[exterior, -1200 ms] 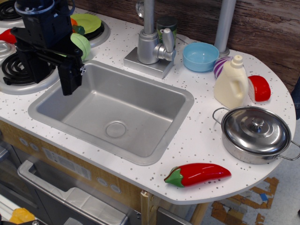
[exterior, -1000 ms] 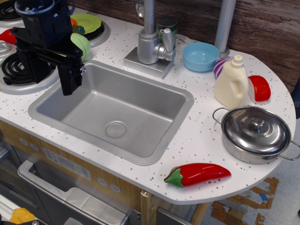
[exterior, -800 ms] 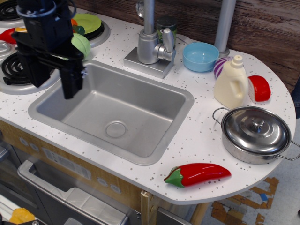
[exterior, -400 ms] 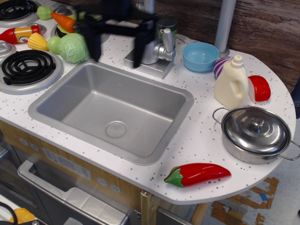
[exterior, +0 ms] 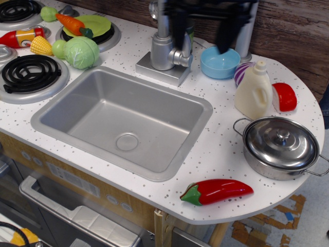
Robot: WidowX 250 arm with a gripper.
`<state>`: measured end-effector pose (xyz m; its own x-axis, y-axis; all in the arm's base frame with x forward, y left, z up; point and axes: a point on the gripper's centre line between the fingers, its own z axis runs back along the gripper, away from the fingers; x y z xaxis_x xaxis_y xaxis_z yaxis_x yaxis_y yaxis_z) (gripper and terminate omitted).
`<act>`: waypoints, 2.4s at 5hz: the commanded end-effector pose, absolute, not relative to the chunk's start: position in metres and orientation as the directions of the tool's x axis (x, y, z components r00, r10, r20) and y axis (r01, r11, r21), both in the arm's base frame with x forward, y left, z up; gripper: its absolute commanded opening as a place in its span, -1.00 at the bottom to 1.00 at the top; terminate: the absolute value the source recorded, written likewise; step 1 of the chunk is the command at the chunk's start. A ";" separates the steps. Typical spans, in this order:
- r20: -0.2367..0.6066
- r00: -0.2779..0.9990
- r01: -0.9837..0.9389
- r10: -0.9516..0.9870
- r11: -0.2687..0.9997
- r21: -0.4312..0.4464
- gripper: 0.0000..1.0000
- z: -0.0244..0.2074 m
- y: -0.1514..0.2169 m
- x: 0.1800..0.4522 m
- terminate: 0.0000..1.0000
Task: Put detergent in sink
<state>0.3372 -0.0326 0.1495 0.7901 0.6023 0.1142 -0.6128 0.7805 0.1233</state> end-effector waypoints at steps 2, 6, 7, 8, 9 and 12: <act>0.165 0.803 -0.578 0.573 0.816 -0.018 1.00 0.161 -0.069 0.385 -1.00; 0.220 0.813 -0.529 0.539 0.842 -0.108 1.00 0.133 -0.089 0.417 -1.00; 0.202 0.816 -0.529 0.542 0.841 -0.117 1.00 0.124 -0.092 0.418 -1.00; 0.176 0.821 -0.532 0.544 0.839 -0.111 1.00 0.112 -0.088 0.414 -1.00; 0.175 0.803 -0.567 0.569 0.821 -0.067 1.00 0.100 -0.081 0.412 -1.00; 0.104 0.827 -0.528 0.553 0.827 -0.194 -1.00 0.082 -0.063 0.420 -1.00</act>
